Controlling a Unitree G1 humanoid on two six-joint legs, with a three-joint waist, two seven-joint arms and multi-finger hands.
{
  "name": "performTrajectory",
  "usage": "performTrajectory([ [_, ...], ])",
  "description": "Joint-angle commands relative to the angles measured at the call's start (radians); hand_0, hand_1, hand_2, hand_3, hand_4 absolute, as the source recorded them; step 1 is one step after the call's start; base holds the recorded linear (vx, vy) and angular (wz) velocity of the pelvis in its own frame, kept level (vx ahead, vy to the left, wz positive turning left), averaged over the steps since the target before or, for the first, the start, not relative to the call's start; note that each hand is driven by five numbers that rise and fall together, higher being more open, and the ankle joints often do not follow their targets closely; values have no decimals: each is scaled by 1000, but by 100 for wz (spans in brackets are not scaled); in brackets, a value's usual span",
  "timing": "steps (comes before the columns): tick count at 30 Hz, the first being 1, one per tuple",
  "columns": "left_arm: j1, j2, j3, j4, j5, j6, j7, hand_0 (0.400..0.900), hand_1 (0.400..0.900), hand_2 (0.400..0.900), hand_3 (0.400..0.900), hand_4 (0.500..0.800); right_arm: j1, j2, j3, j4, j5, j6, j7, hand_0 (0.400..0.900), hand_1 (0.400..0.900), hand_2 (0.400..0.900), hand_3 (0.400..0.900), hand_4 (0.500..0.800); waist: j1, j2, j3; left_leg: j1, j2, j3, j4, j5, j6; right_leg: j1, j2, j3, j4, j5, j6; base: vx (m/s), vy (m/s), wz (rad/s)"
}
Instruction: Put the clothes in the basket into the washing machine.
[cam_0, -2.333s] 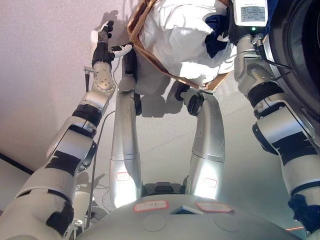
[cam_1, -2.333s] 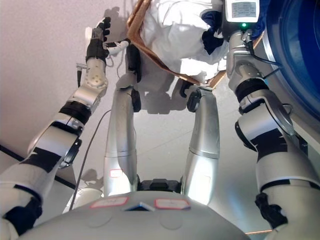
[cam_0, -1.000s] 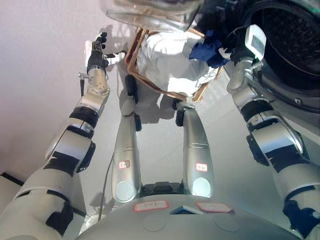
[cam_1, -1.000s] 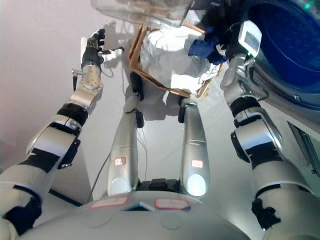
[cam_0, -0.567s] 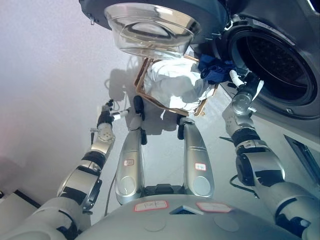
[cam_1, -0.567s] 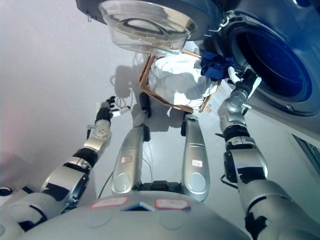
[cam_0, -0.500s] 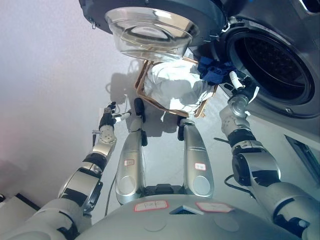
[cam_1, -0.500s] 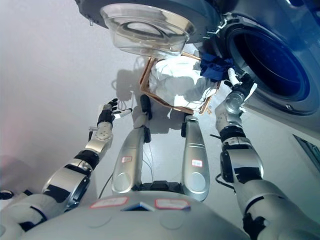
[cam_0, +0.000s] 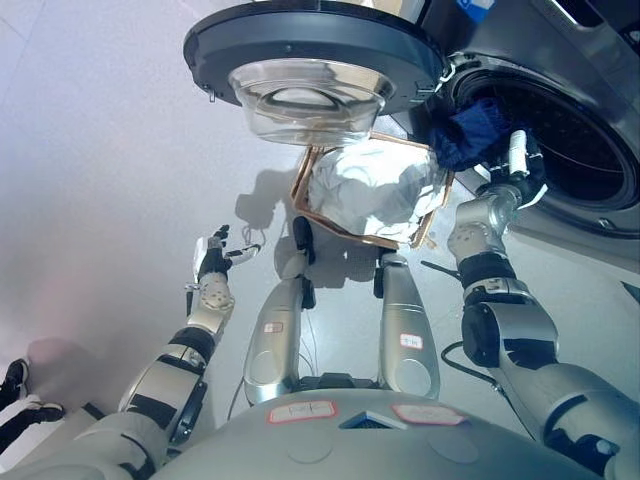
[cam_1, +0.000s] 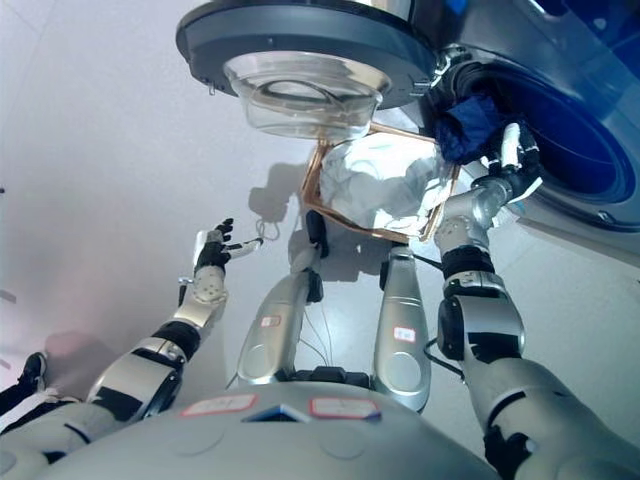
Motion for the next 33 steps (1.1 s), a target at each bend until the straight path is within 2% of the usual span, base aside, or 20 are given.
performTrajectory([
  [1, 22, 16, 8, -1, -62, -56, 12, 900, 900, 900, 900, 800, -110, -152, -13, -9, -9, -108, -40, 400, 400, 400, 400, 500, 15, 59, -65, 19, -76, -41, -16, -68, -7, 106, 36, 0, -312, 243, -29, 38, 10, -1],
  [3, 21, 22, 7, -5, -72, -58, 6, 900, 900, 900, 900, 800, -151, -191, -12, 14, 8, -104, -35, 400, 400, 400, 400, 500, 27, 70, -66, 22, -77, -39, -26, -61, -9, 105, 36, 2, -313, 241, -29, 35, 5, -4],
  [7, 37, 36, -6, -30, -101, -72, -12, 900, 900, 900, 900, 800, -280, -330, 9, 104, 29, -59, -33, 400, 400, 400, 400, 500, 65, 110, -69, 33, -77, -37, -59, -41, -21, 106, 29, -5, -317, 232, -27, 41, -18, 4],
  [13, 54, 37, -5, -50, -133, -77, -26, 900, 900, 900, 900, 800, -417, -461, 85, 149, 25, -11, -19, 400, 400, 400, 400, 500, 92, 158, -61, 33, -73, -37, -98, -5, -42, 71, 28, -13, -280, 208, -32, 30, -32, 11],
  [18, 55, 33, -4, -79, -149, -89, -31, 900, 900, 900, 900, 800, -501, -536, 133, 147, -10, -6, -40, 400, 400, 400, 400, 500, 104, 184, -47, 25, -69, -47, -122, 25, -57, 27, 35, -20, -229, 184, -42, 1, -56, 14],
  [23, 55, 29, -16, -113, -146, -96, -32, 900, 900, 900, 900, 800, -538, -576, 162, 129, -42, -13, -54, 400, 400, 400, 400, 500, 107, 188, -56, 22, -69, -55, -124, 22, -64, 13, 38, -25, -205, 163, -44, 35, -45, 9],
  [28, 54, 41, -22, -136, -140, -101, -41, 900, 900, 900, 900, 800, -585, -642, 216, 164, -69, 9, -32, 400, 400, 400, 400, 500, 104, 176, -67, 25, -68, -66, -125, 23, -71, 17, 43, -32, -203, 160, -46, 16, -42, 6],
  [32, 49, 48, -18, -146, -139, -106, -45, 900, 900, 900, 900, 800, -611, -682, 271, 170, -132, 32, -21, 400, 400, 400, 400, 500, 98, 167, -69, 29, -67, -69, -126, 23, -74, 26, 44, -38, -210, 163, -47, -6, -26, 3],
  [33, 56, 52, -15, -152, -134, -108, -47, 900, 900, 900, 900, 800, -605, -705, 301, 196, -200, 73, -20, 400, 400, 400, 400, 500, 96, 157, -70, 31, -65, -73, -126, 24, -76, 32, 47, -42, -211, 162, -49, -20, -40, 2],
])
